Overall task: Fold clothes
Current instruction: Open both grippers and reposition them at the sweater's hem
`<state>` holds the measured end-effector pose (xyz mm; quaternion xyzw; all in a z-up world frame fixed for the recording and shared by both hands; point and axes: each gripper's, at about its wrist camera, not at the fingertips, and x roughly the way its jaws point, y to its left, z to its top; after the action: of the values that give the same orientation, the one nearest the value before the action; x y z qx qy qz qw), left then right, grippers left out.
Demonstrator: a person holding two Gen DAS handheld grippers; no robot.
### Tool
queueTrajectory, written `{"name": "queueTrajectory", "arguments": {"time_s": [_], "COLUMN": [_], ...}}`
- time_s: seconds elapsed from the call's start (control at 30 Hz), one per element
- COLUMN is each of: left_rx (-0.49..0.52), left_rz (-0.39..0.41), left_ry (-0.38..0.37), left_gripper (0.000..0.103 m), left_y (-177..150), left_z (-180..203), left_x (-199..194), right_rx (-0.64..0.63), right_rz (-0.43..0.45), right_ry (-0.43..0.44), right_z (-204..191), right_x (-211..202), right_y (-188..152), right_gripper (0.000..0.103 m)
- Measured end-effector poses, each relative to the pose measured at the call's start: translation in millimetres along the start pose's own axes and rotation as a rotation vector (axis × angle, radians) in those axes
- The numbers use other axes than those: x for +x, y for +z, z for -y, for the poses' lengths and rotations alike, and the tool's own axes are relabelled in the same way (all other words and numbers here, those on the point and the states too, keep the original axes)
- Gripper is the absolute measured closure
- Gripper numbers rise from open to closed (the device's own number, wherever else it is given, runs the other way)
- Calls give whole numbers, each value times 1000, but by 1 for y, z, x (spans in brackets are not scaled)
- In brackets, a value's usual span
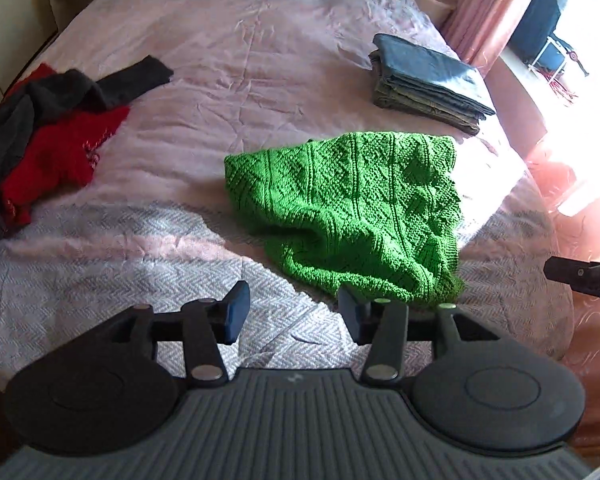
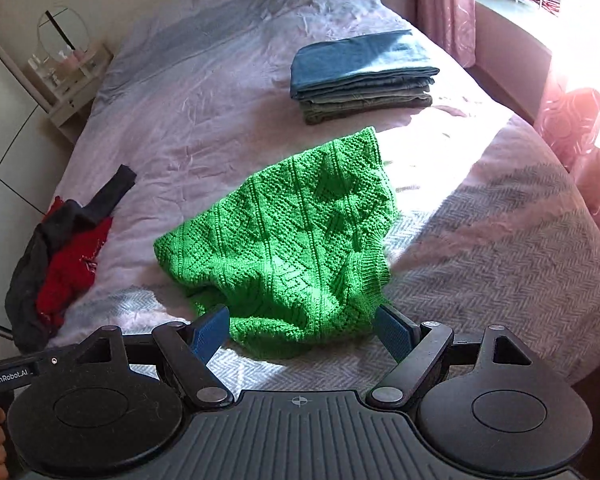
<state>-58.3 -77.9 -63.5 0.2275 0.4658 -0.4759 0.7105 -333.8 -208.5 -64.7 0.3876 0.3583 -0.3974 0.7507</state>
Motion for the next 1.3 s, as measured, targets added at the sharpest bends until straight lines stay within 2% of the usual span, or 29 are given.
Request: {"name": "queueTrajectory", "arguments": {"time_s": [0.1, 0.2, 0.3, 0.4, 0.57, 0.77, 1.07, 1.3], "left_rx": [64, 102, 120, 140, 205, 265, 249, 205], "left_rz": [36, 31, -4, -36, -55, -62, -27, -31], "left_ry": [-9, -16, 5, 14, -4, -35, -27, 0], "left_gripper": [54, 52, 52, 52, 52, 52, 51, 51], "left_y": [2, -6, -20, -30, -43, -56, -50, -40], "left_z": [7, -1, -19, -38, -52, -59, -67, -49], "left_x": [-10, -15, -14, -13, -15, -19, -27, -12], "right_rx": [20, 38, 45, 68, 122, 183, 157, 113], "right_rz": [13, 18, -18, -44, -74, -90, -67, -83], "right_ry": [-36, -72, -110, -109, -119, -153, -146, -131], "right_z": [-4, -9, -21, -37, -61, -71, -88, -71], "right_x": [-6, -11, -5, -1, -1, -6, -9, 7], "right_y": [-3, -8, -25, -49, -90, -122, -116, -96], "right_gripper": [20, 20, 20, 20, 20, 20, 20, 20]}}
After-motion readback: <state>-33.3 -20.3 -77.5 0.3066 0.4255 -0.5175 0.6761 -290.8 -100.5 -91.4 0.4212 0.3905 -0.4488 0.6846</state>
